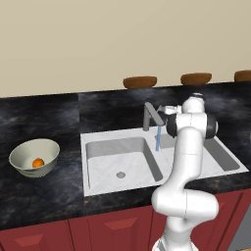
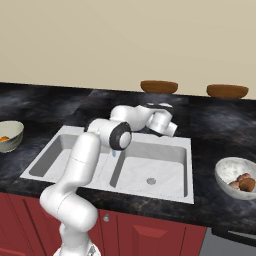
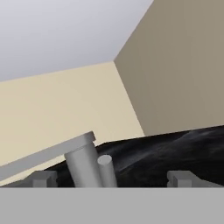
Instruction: Pick the potatos from the sink and place them in one bowl. Place the tangerine in the other bowl. Then turn off the sink faucet.
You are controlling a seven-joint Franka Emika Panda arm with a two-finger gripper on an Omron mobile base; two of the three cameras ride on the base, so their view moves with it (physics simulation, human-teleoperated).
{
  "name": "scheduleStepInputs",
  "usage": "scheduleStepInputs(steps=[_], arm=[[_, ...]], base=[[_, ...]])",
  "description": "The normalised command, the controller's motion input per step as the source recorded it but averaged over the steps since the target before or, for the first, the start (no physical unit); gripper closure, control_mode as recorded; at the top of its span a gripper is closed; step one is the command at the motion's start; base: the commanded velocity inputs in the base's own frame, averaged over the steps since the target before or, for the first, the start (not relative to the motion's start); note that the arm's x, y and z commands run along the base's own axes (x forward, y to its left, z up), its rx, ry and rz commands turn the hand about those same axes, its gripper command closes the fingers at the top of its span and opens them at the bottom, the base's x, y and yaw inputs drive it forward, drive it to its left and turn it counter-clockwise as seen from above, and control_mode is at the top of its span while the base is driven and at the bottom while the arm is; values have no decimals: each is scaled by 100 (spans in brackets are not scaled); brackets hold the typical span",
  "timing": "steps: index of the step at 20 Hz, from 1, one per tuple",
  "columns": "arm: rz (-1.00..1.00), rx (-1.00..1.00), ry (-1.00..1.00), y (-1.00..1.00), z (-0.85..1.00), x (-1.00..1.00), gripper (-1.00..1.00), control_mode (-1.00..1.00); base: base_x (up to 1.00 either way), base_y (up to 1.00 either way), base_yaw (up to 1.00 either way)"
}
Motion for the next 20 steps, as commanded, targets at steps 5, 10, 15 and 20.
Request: scheduleStepInputs(steps=[5,10,15,20], arm=[[0,0,2,16,0,22,-100,-100],[1,1,0,37,0,9,-100,-100],[4,1,0,51,0,0,-100,-100],[5,5,0,62,0,0,-100,-100]], base=[[0,0,0],[0,0,0],[0,0,0],[0,0,0]])
